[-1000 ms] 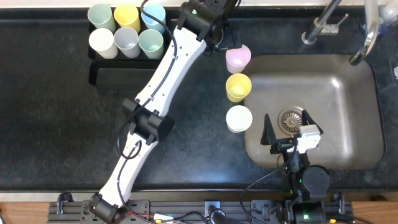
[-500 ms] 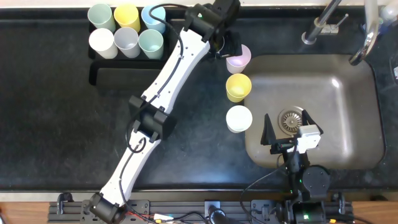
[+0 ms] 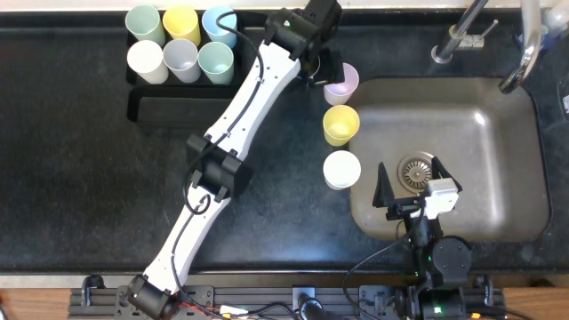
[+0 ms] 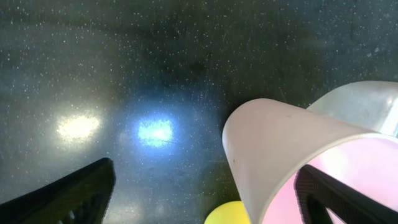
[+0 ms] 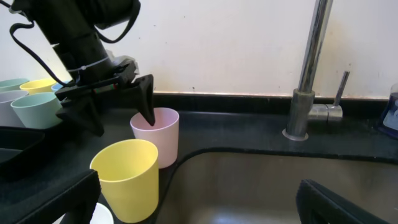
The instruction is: Store Cups
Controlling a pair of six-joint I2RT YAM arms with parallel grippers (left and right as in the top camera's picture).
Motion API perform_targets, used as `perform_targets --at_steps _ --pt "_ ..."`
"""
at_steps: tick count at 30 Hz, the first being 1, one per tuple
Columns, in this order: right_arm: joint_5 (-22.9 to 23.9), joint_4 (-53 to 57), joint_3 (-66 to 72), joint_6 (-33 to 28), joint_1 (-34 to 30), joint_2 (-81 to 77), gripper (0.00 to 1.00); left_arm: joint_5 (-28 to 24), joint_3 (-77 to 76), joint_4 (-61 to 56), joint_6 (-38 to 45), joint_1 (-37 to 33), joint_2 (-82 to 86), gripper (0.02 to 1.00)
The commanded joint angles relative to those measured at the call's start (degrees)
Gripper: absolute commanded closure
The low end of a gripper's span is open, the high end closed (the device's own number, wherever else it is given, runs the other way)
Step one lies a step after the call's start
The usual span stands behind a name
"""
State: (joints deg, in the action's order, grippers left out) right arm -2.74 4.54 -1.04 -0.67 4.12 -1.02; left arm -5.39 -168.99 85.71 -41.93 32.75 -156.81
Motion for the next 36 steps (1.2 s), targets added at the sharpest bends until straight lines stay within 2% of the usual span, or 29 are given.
perform_targets --at_steps 1,2,3,5,12,17,22,26,30,34,36 --pt "-0.24 -0.31 0.76 -0.22 -0.28 0.33 0.005 -0.22 0.17 -0.24 -0.61 -0.35 -0.48 0.362" --pt "-0.24 -0.31 0.76 -0.22 -0.28 0.33 0.003 -0.11 0.17 -0.44 -0.61 -0.35 -0.48 0.647" --pt "-0.24 -0.31 0.76 -0.22 -0.28 0.33 0.003 -0.11 0.17 -0.70 -0.61 -0.35 -0.48 0.829" --pt "-0.24 -0.31 0.76 -0.22 -0.28 0.33 0.005 -0.13 0.17 -1.53 -0.59 -0.35 -0.48 0.982" --pt "-0.24 -0.31 0.76 -0.22 -0.28 0.33 0.003 -0.02 0.15 -5.68 -0.59 -1.01 1.70 0.982" --pt "-0.24 -0.31 0.76 -0.22 -0.28 0.33 0.003 1.42 0.17 -4.26 -1.20 -3.56 7.54 0.982" --pt "-0.24 -0.31 0.76 -0.22 -0.31 0.33 0.003 5.73 0.17 3.41 -4.79 -8.70 17.77 0.982" --pt "-0.24 -0.31 0.76 -0.22 -0.28 0.33 0.003 13.25 2.86 8.90 -5.05 -13.70 28.89 0.982" --pt "-0.24 -0.31 0.76 -0.22 -0.28 0.33 0.003 19.19 19.02 8.79 -5.09 -19.17 43.28 0.982" --pt "-0.24 -0.31 0.76 -0.22 -0.28 0.33 0.005 17.64 48.24 -1.64 -5.05 -27.93 59.93 0.982" --pt "-0.24 -0.31 0.76 -0.22 -0.28 0.33 0.005 15.13 60.83 -7.39 -5.05 -31.89 65.26 0.982"
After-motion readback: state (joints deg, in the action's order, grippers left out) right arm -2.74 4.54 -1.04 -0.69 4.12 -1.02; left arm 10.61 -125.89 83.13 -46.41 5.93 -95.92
